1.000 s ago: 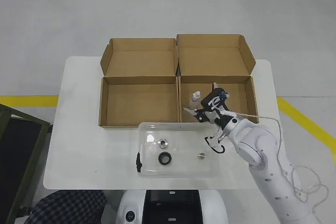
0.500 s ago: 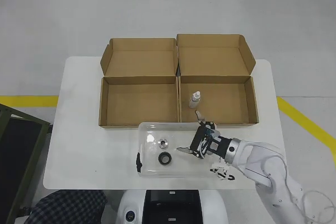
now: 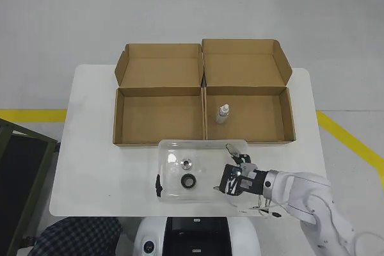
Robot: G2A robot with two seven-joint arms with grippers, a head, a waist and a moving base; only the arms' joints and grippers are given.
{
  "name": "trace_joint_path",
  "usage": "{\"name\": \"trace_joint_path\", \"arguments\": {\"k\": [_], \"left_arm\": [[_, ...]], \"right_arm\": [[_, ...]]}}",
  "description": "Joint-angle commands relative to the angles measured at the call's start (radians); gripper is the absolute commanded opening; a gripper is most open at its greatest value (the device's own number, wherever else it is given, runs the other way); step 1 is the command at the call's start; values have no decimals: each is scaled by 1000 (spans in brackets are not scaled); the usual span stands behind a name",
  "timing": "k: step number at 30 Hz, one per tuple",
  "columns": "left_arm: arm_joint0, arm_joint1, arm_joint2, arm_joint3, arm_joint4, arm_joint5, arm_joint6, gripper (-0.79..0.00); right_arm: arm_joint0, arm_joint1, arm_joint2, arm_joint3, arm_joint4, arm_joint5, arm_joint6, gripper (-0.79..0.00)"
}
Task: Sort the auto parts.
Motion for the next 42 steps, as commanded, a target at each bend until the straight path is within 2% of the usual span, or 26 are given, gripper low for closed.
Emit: {"name": "trace_joint_path", "arguments": {"k": [1, 20, 36, 42], "left_arm": [[0, 0, 0, 0, 0, 0, 0, 0], [0, 0, 0, 0, 0, 0, 0, 0], [0, 0, 0, 0, 0, 0, 0, 0], [0, 0, 0, 0, 0, 0, 0, 0]], "right_arm": [[0, 3, 0, -1, -20, -13, 12, 0], [70, 23, -51, 45, -103, -122, 125, 0], [121, 32, -106, 89, -99, -153, 202, -148], [141, 34, -130, 109, -100, -157, 218, -280]]}}
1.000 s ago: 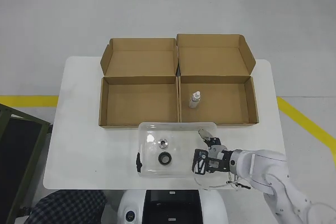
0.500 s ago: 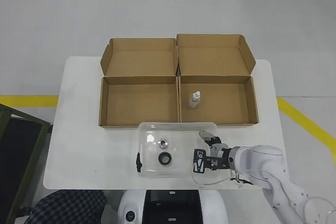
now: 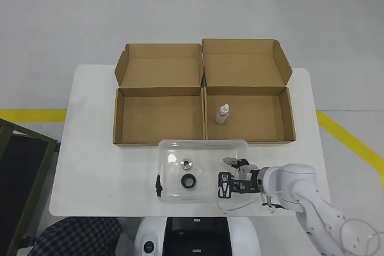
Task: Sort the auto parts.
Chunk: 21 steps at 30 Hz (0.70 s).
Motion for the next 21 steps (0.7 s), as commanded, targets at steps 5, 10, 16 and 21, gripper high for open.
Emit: {"name": "trace_joint_path", "arguments": {"k": [5, 10, 16, 21], "left_arm": [[0, 0, 0, 0, 0, 0, 0, 0], [0, 0, 0, 0, 0, 0, 0, 0], [0, 0, 0, 0, 0, 0, 0, 0], [0, 0, 0, 0, 0, 0, 0, 0]], "right_arm": [[13, 2, -26, 14, -2, 1, 15, -326], [17, 3, -52, 5, -16, 0, 31, -345], [6, 9, -59, -41, -39, 10, 66, -311], [-7, 15, -58, -55, -53, 24, 91, -336]]}}
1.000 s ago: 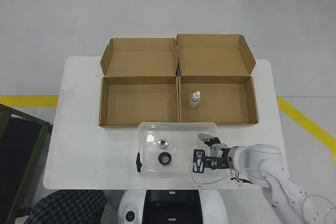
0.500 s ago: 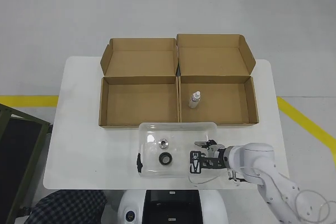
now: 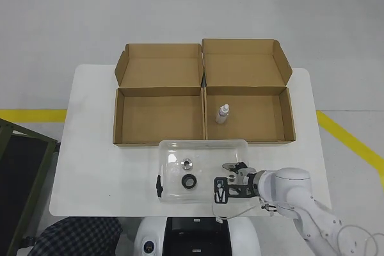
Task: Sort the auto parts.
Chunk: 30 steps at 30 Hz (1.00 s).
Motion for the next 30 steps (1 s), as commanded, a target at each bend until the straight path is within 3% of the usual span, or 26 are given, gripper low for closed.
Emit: {"name": "trace_joint_path", "arguments": {"k": [1, 12, 18, 21, 30], "left_arm": [[0, 0, 0, 0, 0, 0, 0, 0], [0, 0, 0, 0, 0, 0, 0, 0], [0, 0, 0, 0, 0, 0, 0, 0], [0, 0, 0, 0, 0, 0, 0, 0], [0, 0, 0, 0, 0, 0, 0, 0]], "right_arm": [[-3, 3, -2, 2, -4, 7, 6, -345], [19, 15, -52, 26, -5, 43, 43, -425], [43, 23, -85, 43, 4, 64, 64, -591], [52, 28, -99, 45, 12, 73, 72, -776], [67, 44, -109, 4, 68, 88, 87, -785]]}}
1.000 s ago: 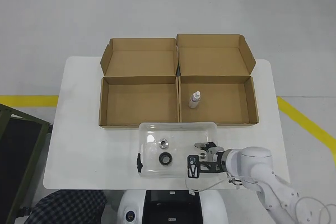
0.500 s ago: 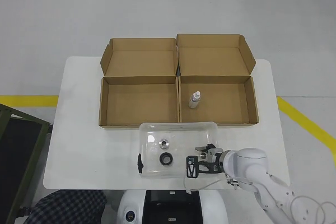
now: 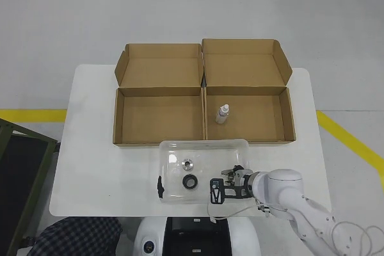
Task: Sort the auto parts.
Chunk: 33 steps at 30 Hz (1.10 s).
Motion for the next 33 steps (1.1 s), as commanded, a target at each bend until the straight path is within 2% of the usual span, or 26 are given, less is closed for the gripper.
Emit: {"name": "trace_joint_path", "arguments": {"k": [1, 8, 14, 33], "left_arm": [[0, 0, 0, 0, 0, 0, 0, 0], [0, 0, 0, 0, 0, 0, 0, 0], [0, 0, 0, 0, 0, 0, 0, 0], [0, 0, 0, 0, 0, 0, 0, 0]], "right_arm": [[1, 3, 5, -12, 24, 1, 1, -785], [13, 6, 33, -23, 118, 8, -38, -785], [29, 5, 54, -12, 238, 0, -161, -785], [67, -2, 138, 29, 424, 59, -592, -785]]}}
